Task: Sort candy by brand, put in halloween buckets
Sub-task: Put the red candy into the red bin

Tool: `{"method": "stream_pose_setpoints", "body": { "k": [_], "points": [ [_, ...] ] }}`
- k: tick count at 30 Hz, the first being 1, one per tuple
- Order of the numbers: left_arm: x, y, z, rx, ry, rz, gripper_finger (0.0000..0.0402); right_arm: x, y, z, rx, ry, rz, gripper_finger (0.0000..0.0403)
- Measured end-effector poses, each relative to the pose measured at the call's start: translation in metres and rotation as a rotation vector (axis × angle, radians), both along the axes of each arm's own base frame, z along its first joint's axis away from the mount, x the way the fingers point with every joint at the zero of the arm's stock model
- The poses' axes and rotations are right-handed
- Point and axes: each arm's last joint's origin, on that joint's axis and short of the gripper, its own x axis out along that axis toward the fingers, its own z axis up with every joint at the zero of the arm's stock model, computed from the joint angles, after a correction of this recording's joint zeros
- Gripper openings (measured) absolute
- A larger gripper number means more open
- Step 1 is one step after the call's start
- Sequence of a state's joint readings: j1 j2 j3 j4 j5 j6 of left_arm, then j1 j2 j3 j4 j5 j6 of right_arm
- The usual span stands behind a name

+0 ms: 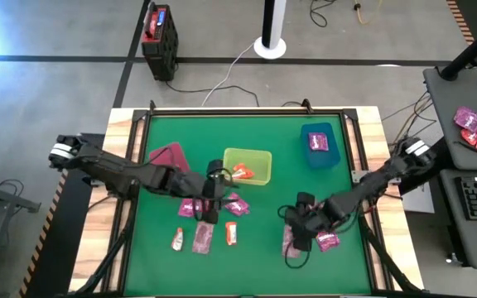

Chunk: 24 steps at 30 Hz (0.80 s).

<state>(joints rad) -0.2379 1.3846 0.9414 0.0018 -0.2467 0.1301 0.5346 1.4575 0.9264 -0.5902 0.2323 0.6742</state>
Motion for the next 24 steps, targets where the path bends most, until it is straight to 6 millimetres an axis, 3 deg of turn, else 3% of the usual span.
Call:
{"method": "stream_pose_setpoints", "body": {
  "k": [6, 15, 20, 24],
  "points": [
    [-0.012, -0.014, 0.002, -0.076, -0.08, -0.027, 0.0162, 0.001, 0.014, -0.029, -0.04, 0.088, 0.008, 0.0256],
    [-0.007, -0.021, -0.006, -0.122, -0.072, -0.026, 0.0162, 0.01, 0.021, -0.05, -0.033, 0.102, 0.022, 0.0259],
    [-0.005, -0.023, -0.009, -0.122, -0.065, -0.027, 0.0162, 0.012, 0.023, -0.062, -0.047, 0.134, 0.018, 0.0238],
    [-0.004, -0.023, -0.01, -0.124, -0.063, -0.026, 0.0162, 0.013, 0.023, -0.068, -0.052, 0.154, 0.023, 0.0197]
  ]
}}
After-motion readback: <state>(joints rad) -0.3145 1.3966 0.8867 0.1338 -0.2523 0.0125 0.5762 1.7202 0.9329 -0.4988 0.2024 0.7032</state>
